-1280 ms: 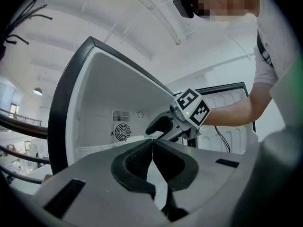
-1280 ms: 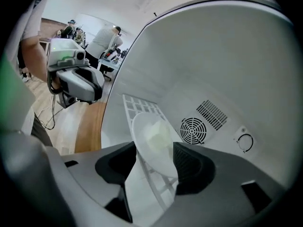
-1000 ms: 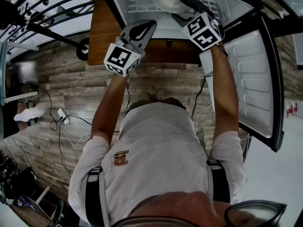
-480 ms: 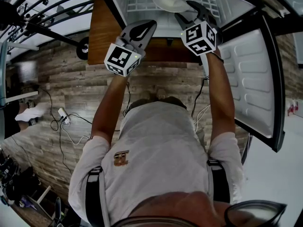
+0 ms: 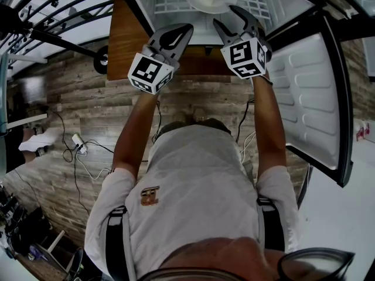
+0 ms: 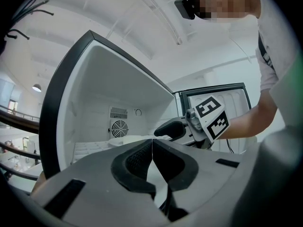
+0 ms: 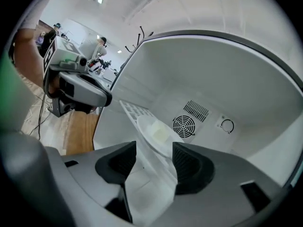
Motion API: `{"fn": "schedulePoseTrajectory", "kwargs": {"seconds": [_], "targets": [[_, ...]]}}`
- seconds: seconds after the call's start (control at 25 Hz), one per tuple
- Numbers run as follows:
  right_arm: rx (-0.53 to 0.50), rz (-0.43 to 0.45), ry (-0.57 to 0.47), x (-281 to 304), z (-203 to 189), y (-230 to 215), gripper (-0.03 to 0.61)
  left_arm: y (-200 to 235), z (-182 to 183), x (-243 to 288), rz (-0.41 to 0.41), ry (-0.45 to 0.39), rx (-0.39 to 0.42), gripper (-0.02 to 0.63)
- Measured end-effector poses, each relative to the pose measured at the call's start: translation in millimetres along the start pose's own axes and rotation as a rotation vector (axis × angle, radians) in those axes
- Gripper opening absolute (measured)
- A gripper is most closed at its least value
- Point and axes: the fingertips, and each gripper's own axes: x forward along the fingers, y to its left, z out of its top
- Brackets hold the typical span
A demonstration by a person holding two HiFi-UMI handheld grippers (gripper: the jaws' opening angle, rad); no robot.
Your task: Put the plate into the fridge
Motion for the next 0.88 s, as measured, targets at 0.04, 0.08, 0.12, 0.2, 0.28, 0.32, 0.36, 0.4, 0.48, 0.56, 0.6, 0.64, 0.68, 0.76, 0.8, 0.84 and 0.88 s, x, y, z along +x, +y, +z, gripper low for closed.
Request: {"fn": "schedulePoseTrajectory", "kwargs": {"seconds": [0.04, 0.08, 0.12, 0.2, 0.28, 0.32, 0.36, 0.4, 0.48, 0.56, 0.6, 0.64, 0.68, 0.76, 0.8, 0.84, 0.88], "targets": [[0.014, -0.004, -0.013, -3, 2, 0, 0.235, -1, 1, 1, -0.001, -0.002, 0.0, 0.018], [0.028, -0.007, -0.025, -5, 4, 1, 0.235, -1, 2, 1, -0.002, -0.004, 0.001, 0.018], [0.042, -0.009, -0.037, -8, 6, 1, 0.235, -2, 2, 2, -0.003, -0.005, 0.002, 0.018], [0.075, -0.004, -0.062, -13, 9, 2, 0.235, -4, 4, 3, -0.005, -0.011, 0.003, 0.018], [0.11, 0.005, -0.087, -18, 13, 4, 0.233, -5, 6, 3, -0.005, -0.017, 0.002, 0.018], [0.128, 0.01, -0.098, -21, 14, 5, 0.233, -5, 7, 3, -0.005, -0.02, 0.002, 0.018], [0.149, 0.015, -0.11, -24, 16, 6, 0.233, -6, 8, 3, -0.004, -0.023, 0.002, 0.018], [0.169, 0.021, -0.123, -27, 18, 7, 0.233, -6, 9, 2, -0.004, -0.026, 0.001, 0.018], [0.204, 0.032, -0.151, -34, 23, 9, 0.233, -8, 12, 1, -0.002, -0.032, 0.001, 0.018], [0.23, 0.037, -0.177, -41, 28, 11, 0.217, -9, 14, -1, -0.001, -0.038, 0.001, 0.018], [0.24, 0.038, -0.189, -45, 30, 12, 0.205, -10, 15, -2, -0.001, -0.041, 0.001, 0.018], [0.248, 0.038, -0.2, -48, 32, 12, 0.194, -12, 17, -2, -0.002, -0.044, 0.001, 0.018], [0.254, 0.039, -0.208, -51, 33, 14, 0.186, -13, 18, -3, -0.003, -0.047, 0.002, 0.018], [0.265, 0.042, -0.22, -56, 33, 16, 0.17, -16, 21, -4, -0.005, -0.053, 0.003, 0.018], [0.27, 0.043, -0.225, -58, 34, 17, 0.159, -17, 22, -5, -0.007, -0.056, 0.003, 0.018], [0.275, 0.044, -0.229, -60, 34, 18, 0.152, -19, 23, -6, -0.008, -0.059, 0.002, 0.018], [0.282, 0.046, -0.234, -63, 34, 19, 0.145, -20, 24, -6, -0.008, -0.061, 0.002, 0.018]]}}
